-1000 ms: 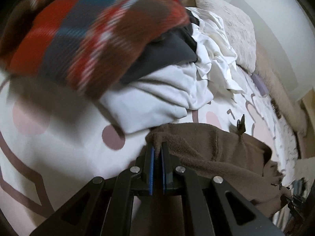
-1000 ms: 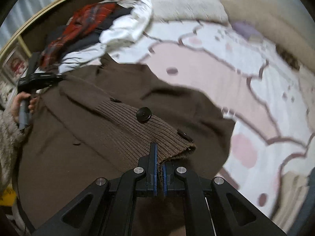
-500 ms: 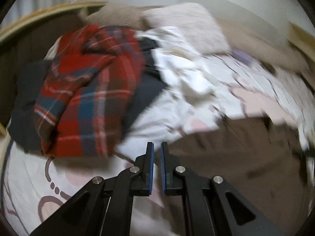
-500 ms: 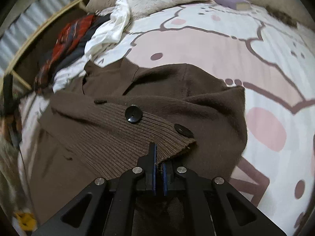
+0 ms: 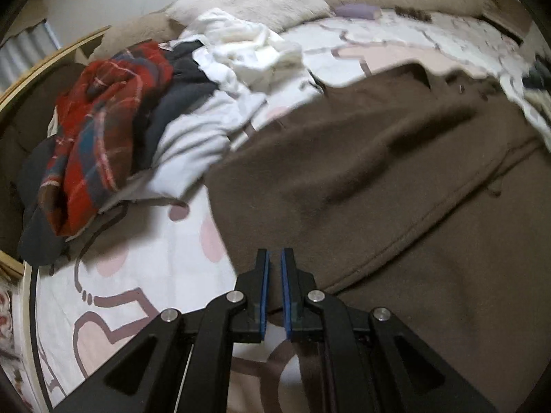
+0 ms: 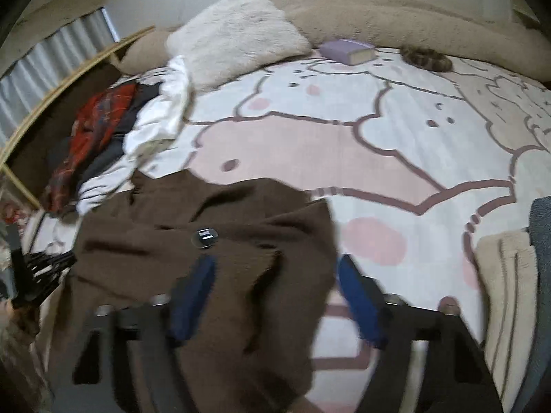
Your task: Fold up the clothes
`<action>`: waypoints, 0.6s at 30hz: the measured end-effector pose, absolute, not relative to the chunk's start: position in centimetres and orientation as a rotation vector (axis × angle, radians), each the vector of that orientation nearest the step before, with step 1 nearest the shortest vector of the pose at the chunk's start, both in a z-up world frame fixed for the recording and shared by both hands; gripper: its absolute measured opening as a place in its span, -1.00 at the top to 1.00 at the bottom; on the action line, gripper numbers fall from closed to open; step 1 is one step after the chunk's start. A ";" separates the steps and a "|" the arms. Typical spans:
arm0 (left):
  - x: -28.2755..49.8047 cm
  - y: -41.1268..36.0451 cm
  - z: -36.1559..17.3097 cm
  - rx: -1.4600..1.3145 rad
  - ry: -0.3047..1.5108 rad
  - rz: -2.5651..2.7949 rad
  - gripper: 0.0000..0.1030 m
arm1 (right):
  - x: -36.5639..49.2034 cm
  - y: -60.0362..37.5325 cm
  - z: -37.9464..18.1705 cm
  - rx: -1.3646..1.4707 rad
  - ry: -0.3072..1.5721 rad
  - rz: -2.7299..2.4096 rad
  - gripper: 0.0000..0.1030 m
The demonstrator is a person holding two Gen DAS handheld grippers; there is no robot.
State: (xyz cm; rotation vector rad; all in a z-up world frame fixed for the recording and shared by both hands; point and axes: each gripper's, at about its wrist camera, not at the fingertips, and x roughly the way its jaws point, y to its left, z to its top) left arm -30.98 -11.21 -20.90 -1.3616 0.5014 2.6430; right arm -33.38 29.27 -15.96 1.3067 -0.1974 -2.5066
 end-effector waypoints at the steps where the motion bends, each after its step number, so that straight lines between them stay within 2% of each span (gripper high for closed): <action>1: -31.1 -11.2 -20.1 -1.336 0.466 2.653 0.86 | -33.2 28.7 -16.0 1.296 -0.184 -2.495 -0.08; 3: -31.5 -10.8 -18.4 -1.278 0.391 2.671 0.86 | -32.7 26.3 -16.4 1.277 -0.115 -2.441 0.05; 5: -32.7 -10.0 -17.3 -1.230 0.339 2.685 0.85 | -32.5 24.0 -17.1 1.269 -0.050 -2.389 0.05; 8: -35.8 -8.8 -18.7 -1.273 0.310 2.688 0.79 | -32.2 22.2 -18.7 1.303 -0.008 -2.371 0.05; 11: -38.9 -9.2 -21.5 -1.378 0.265 2.715 0.79 | -31.9 21.8 -20.9 1.357 -0.019 -2.354 0.05; 14: -40.4 -11.2 -24.1 -1.435 0.138 2.757 0.78 | -30.7 22.8 -20.7 1.318 -0.051 -2.365 0.05; 18: -39.9 -11.0 -23.5 -1.391 0.149 2.778 0.78 | -29.1 24.2 -20.4 1.265 -0.093 -2.379 0.05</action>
